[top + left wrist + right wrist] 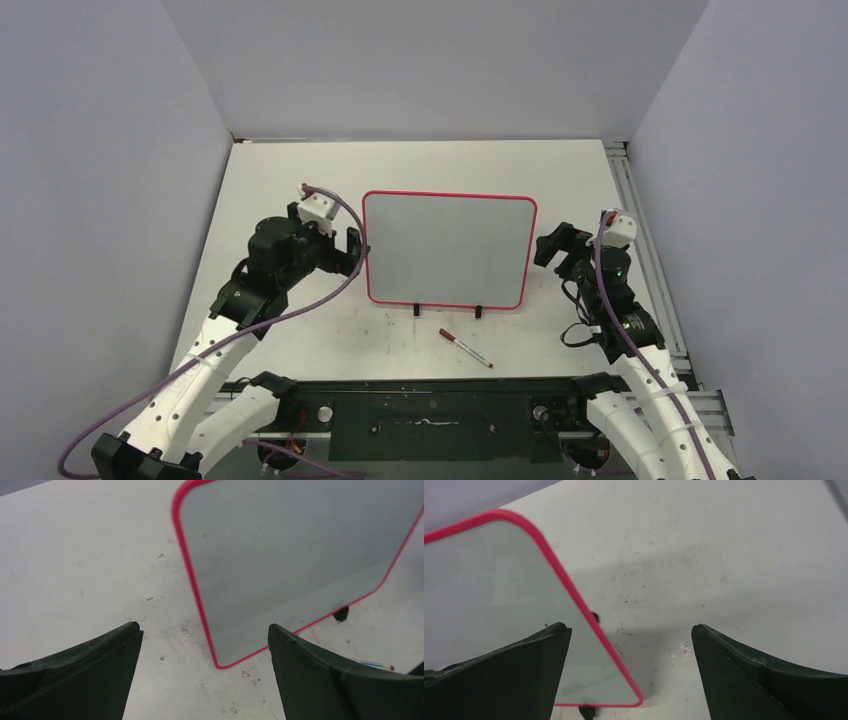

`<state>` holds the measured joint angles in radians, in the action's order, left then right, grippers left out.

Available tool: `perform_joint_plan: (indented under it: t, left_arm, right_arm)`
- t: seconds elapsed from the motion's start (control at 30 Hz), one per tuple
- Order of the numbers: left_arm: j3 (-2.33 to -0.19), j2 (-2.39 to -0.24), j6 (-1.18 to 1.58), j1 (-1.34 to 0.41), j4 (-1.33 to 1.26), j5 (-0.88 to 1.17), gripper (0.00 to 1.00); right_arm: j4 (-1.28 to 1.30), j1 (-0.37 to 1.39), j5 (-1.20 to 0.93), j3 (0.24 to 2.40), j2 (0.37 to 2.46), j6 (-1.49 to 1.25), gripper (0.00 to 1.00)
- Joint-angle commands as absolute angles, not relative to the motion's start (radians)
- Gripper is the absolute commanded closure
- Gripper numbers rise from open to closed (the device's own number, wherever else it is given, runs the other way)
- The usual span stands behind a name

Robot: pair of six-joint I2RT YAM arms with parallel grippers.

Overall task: Write a sentence on the whiteboard
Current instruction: Open the whiteboard marker at the center of the board.

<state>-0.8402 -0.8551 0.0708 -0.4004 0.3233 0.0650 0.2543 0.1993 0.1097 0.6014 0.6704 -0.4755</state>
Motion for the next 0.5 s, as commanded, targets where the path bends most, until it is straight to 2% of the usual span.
perform_joint_plan:
  t: [0.0,0.07,0.3,0.47]
  left_arm:
    - [-0.837,-0.86,0.008,-0.455,0.241,0.299,0.04]
    - [-0.821,-0.859,0.011,-0.467,0.224,0.354,0.04]
    - [-0.795,-0.861,0.02,-0.507,0.199,0.46,0.04]
    - [-0.801,-0.874,0.029,-0.511,0.209,0.468,0.04]
  right_arm:
    - [0.321,0.283,-0.023,0.642,0.655,-0.511,0.03]
    - [0.35,0.313,-0.037,0.649,0.662,-0.51,0.02]
    - [0.467,0.441,-0.136,0.691,0.731,-0.444,0.15]
    - [0.478,0.682,-0.056,0.677,0.835,-0.502,0.24]
